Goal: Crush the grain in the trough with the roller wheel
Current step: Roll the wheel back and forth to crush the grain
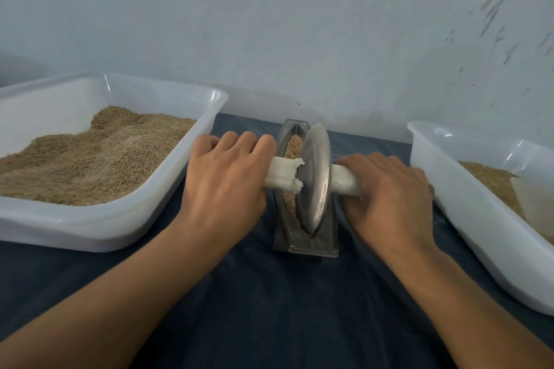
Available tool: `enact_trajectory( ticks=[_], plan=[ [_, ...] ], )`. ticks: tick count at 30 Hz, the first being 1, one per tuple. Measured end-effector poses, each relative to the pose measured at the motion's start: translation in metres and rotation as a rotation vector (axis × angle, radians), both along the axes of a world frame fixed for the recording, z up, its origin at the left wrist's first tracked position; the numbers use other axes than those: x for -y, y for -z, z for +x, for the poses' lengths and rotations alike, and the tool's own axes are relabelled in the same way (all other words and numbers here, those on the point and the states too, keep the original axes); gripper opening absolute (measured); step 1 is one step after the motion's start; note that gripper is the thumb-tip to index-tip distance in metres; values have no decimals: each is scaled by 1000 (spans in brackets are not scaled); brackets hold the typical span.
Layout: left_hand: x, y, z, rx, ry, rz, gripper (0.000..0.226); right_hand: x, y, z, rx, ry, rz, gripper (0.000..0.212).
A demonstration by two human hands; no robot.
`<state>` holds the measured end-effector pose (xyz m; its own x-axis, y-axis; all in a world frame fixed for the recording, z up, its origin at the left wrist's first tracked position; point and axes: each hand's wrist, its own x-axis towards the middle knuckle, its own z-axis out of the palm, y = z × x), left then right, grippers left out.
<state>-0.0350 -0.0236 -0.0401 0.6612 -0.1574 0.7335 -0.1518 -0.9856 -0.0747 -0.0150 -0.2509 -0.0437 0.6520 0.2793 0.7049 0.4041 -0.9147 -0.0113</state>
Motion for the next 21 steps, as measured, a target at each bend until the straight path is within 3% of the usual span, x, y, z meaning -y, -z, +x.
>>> enact_trajectory(
  ticks=[7, 21],
  plan=[
    [-3, 4, 9, -147, 7, -28, 26, -2, 3, 6, -26, 17, -1, 34],
    [-3, 7, 13, -151, 17, -47, 24, -2, 6, 9, -32, 21, 11, 34]
  ],
)
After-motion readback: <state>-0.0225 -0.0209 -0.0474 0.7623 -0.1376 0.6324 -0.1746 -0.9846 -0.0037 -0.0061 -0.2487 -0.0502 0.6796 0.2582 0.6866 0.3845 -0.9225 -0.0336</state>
